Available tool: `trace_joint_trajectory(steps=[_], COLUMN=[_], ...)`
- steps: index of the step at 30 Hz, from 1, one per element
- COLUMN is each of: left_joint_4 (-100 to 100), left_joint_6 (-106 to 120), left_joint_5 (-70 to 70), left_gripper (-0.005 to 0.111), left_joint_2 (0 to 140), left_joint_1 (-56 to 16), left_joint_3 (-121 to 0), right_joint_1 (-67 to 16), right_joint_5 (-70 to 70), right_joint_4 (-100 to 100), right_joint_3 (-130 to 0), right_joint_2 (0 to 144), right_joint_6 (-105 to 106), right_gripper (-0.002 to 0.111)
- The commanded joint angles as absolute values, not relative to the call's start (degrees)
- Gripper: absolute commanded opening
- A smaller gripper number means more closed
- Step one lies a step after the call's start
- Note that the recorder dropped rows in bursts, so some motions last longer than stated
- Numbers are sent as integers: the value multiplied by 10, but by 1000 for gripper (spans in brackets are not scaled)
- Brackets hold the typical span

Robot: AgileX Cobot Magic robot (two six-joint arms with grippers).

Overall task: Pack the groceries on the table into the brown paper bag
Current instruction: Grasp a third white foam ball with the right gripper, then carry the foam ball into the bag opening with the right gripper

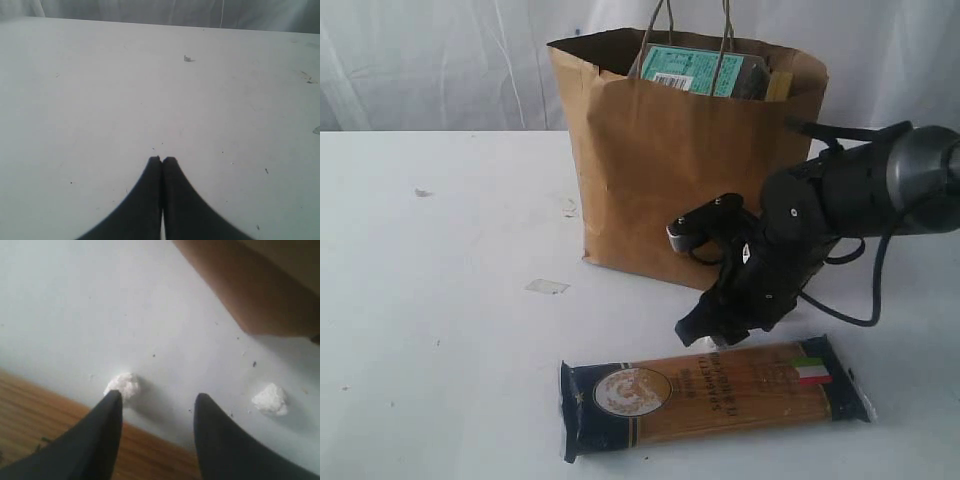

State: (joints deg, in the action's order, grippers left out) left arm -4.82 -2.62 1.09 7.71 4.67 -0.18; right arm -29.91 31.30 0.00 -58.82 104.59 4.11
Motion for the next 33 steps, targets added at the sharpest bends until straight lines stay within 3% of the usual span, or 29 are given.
trace_joint_trajectory(steps=[1,15,18,22,29,33], left_joint_4=[-51,-51,-51,-51,-51,-51], left_joint_6=[-28,-28,-28,-28,-28,-28], left_joint_5=[9,9,9,9,9,9], left_gripper=[0,0,0,0,0,0], left_joint_2=[75,75,75,75,75,75], left_joint_1=[43,43,43,43,43,43], left_joint_3=[0,0,0,0,0,0], right_joint_1=[-296,-296,-296,-296,-297,-308], right_joint_5=[299,280,280,286,318,343], right_joint_4=[17,17,19,19,111,229], right_joint_3=[-593,-593,-593,-593,-609,-624], right_joint_2=[1059,1075,1075,1075,1054,1002], right_joint_6=[43,43,43,43,49,163], right_gripper=[43,42,30,0,0,0])
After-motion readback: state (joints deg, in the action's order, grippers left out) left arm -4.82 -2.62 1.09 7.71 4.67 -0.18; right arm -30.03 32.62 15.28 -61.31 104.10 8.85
